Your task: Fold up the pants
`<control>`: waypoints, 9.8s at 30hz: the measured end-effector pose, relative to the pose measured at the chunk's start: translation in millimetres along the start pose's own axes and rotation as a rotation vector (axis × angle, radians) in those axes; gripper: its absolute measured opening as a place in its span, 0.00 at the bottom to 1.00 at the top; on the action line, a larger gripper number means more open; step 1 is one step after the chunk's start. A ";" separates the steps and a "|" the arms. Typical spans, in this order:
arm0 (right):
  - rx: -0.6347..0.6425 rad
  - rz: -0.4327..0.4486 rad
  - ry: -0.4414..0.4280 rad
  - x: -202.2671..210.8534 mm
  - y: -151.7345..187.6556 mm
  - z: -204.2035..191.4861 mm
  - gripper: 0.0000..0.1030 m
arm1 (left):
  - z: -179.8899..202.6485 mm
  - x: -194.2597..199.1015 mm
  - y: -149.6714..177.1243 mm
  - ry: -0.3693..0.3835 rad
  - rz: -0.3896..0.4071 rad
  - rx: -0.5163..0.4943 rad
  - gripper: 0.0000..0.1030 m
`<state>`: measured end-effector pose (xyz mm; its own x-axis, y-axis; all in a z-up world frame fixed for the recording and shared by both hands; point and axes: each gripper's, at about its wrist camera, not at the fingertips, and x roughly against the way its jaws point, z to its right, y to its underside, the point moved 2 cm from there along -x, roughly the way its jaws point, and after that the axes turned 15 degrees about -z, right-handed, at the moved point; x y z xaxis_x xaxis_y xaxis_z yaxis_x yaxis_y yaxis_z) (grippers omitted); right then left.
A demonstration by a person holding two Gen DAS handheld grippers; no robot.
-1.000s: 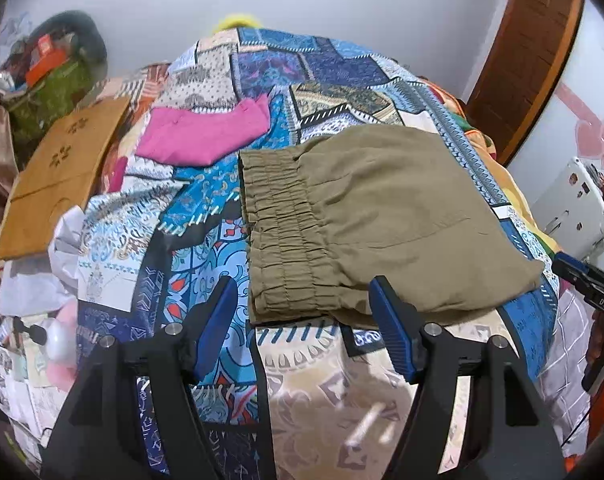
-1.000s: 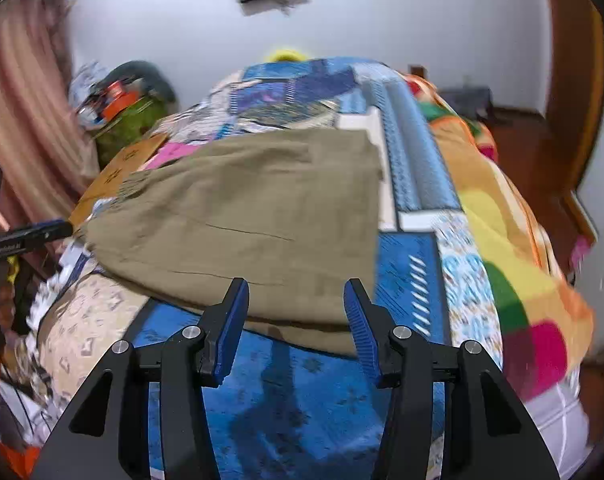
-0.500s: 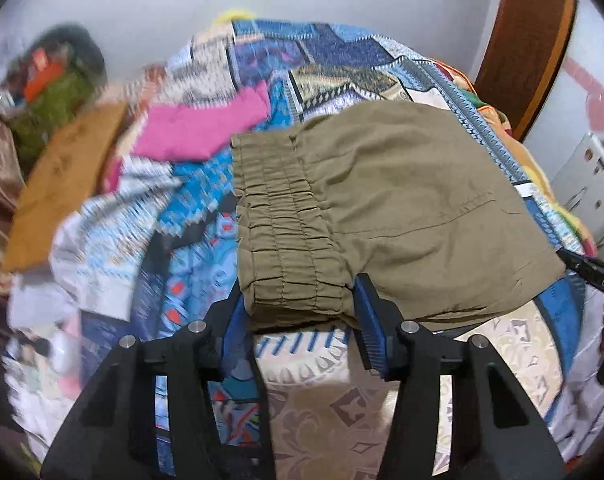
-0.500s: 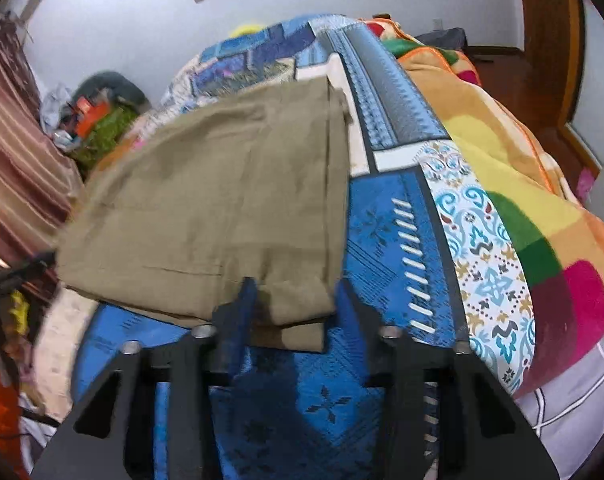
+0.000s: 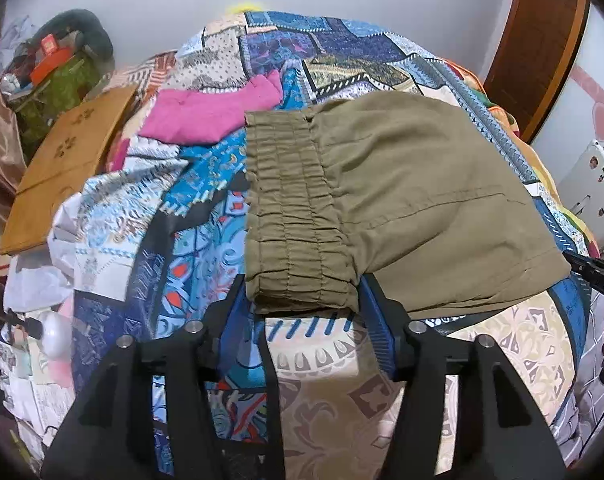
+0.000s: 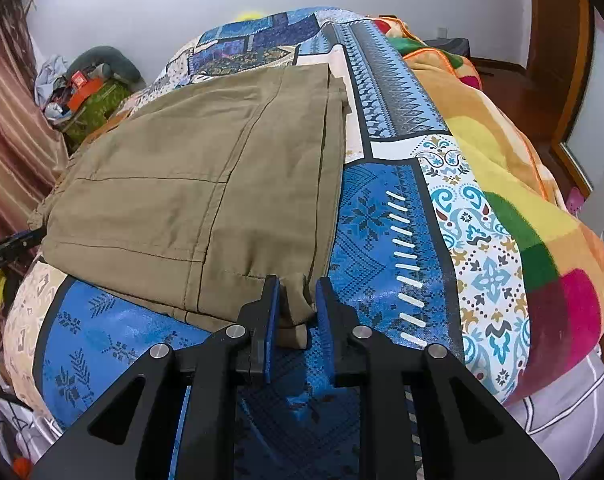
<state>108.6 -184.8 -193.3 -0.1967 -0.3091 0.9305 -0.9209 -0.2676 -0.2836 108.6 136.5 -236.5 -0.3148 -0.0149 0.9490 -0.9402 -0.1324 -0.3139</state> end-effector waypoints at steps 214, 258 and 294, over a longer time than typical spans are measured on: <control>0.145 0.183 -0.135 47.4 -47.7 -56.4 0.72 | 85.2 45.8 -122.3 -0.016 0.071 -0.147 0.83; 0.175 0.063 -0.065 25.7 -14.9 -89.7 0.78 | -0.1 -44.7 -38.1 0.068 -0.166 0.053 1.00; 0.128 0.023 -0.079 0.5 -8.2 -71.1 0.78 | -65.1 -20.5 -28.7 0.012 -0.225 0.097 0.88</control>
<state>92.1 -117.9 -174.0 -0.1856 -0.3862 0.9035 -0.8648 -0.3724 -0.3368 133.5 205.1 -248.8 -0.1012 0.0371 0.9942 -0.9699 -0.2259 -0.0903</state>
